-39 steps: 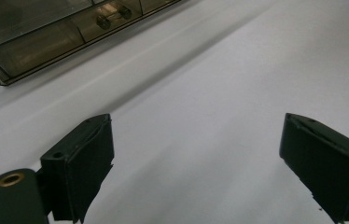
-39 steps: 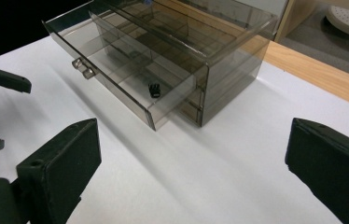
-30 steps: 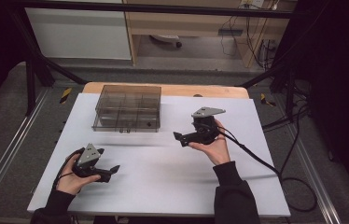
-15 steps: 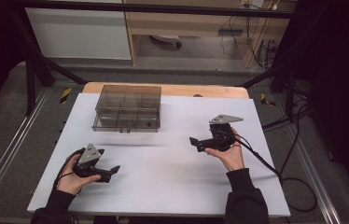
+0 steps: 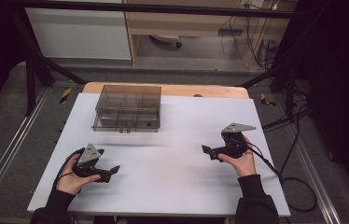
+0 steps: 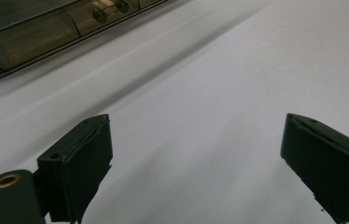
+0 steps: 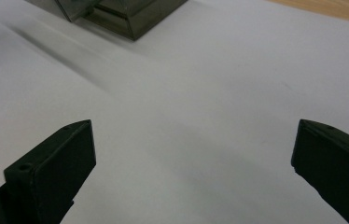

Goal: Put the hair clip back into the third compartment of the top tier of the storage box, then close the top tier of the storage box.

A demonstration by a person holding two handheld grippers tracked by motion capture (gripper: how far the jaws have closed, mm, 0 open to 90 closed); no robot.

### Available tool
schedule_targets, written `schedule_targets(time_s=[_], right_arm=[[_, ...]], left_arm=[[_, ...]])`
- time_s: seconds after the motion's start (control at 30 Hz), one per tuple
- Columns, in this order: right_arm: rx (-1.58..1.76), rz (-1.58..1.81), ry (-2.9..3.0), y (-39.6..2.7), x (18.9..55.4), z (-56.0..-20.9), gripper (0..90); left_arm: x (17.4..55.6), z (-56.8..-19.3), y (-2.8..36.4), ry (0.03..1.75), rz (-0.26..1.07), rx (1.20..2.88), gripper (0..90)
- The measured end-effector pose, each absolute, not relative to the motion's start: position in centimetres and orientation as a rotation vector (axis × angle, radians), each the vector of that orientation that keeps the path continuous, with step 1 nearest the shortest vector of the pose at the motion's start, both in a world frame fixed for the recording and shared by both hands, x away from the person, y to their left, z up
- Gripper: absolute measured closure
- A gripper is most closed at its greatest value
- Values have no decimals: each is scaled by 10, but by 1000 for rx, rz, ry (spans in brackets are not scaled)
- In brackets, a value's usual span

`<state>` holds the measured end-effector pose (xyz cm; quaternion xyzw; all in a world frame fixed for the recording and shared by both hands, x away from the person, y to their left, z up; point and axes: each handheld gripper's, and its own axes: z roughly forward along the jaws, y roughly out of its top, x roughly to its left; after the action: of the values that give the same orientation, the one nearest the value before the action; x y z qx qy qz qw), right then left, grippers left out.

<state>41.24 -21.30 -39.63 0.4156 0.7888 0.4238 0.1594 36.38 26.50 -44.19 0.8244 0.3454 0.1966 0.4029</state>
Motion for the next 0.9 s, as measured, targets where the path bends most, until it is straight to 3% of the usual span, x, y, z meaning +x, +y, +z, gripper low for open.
schedule_targets(time_s=[0.9], right_arm=[[1247,1226,2272,-261,388,-432,7]], left_arm=[[364,-438,264,883,485,2070,96]])
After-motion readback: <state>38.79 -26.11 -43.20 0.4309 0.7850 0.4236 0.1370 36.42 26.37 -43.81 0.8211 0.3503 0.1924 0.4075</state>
